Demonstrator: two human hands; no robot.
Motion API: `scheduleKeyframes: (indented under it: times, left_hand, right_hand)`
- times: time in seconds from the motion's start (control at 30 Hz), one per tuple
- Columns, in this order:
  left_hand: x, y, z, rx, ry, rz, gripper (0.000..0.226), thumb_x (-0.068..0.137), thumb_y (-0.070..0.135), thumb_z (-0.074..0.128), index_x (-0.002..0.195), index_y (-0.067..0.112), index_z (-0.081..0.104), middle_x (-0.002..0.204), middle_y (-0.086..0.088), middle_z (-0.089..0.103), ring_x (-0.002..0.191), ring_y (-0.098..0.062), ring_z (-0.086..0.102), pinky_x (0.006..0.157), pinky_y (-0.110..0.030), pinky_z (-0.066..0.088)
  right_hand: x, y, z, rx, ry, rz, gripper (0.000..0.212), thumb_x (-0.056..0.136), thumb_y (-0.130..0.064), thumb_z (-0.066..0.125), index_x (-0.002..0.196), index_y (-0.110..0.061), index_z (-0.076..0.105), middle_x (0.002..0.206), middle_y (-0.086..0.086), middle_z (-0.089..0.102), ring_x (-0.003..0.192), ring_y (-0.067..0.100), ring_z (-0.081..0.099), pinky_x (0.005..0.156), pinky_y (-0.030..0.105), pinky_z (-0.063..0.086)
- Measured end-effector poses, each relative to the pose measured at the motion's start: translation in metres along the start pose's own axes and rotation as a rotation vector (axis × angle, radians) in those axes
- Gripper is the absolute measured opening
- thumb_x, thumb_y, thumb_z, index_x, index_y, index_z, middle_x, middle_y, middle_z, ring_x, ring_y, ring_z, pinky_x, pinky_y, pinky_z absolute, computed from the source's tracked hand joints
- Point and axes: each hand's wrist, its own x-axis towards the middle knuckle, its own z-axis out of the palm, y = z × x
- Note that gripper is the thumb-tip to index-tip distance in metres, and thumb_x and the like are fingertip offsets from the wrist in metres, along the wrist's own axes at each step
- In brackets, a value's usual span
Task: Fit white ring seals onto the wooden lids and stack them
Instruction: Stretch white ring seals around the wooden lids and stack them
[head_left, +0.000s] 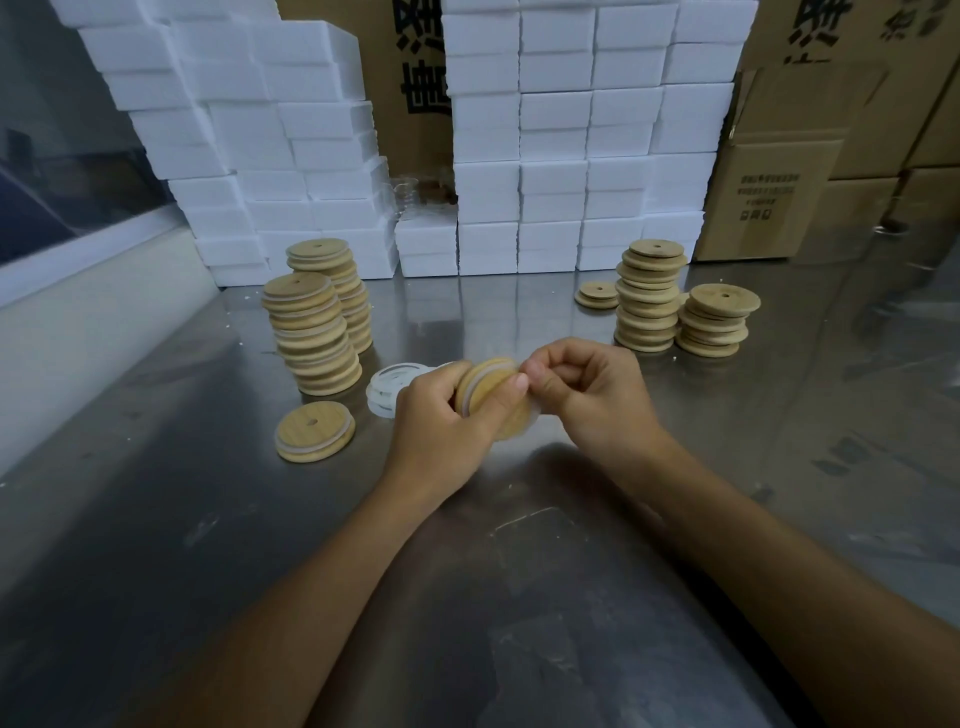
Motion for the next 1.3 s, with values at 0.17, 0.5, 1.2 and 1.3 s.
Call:
scheduleKeyframes:
  times: [0.17,0.5,1.2,1.3]
  left_hand:
    - [0.000,0.003,-0.002,-0.016,-0.021,0.024,0.054,0.081,0.052,0.061,0.074,-0.002,0.065,0.067,-0.015,0.063,0.065,-0.028,0.059,0.062,-0.042,0.050]
    - [0.000,0.005,0.000,-0.094,0.003,-0.041,0.037,0.085,0.038,0.064,0.078,0.002,0.068,0.067,-0.014,0.065,0.062,-0.023,0.061,0.056,-0.028,0.050]
    - [-0.004,0.016,-0.006,0.479,0.141,0.357,0.019,0.085,0.009,0.074,0.104,0.006,0.076,0.096,-0.008,0.067,0.081,-0.020,0.064,0.068,-0.027,0.053]
    - [-0.004,0.020,-0.008,0.489,0.133,0.379,0.006,0.085,0.008,0.073,0.089,0.003,0.075,0.087,-0.008,0.067,0.074,-0.019,0.062,0.063,-0.028,0.050]
  right_hand:
    - [-0.003,-0.001,0.002,-0.004,-0.020,-0.021,0.009,0.092,-0.008,0.064,0.086,-0.002,0.066,0.069,0.000,0.071,0.066,0.011,0.066,0.065,0.028,0.057]
    - [0.000,0.001,0.001,0.214,-0.024,0.238,0.017,0.092,-0.017,0.064,0.084,-0.002,0.066,0.073,0.011,0.069,0.071,0.017,0.069,0.068,0.026,0.058]
    - [-0.003,0.011,0.002,-0.666,0.110,-0.378,0.004,0.094,-0.016,0.060,0.091,-0.017,0.059,0.084,-0.005,0.064,0.080,0.012,0.060,0.066,0.037,0.055]
    - [-0.002,0.009,0.003,-0.716,0.105,-0.438,0.004,0.095,-0.018,0.060,0.092,-0.014,0.059,0.088,-0.001,0.064,0.080,0.016,0.060,0.066,0.040,0.054]
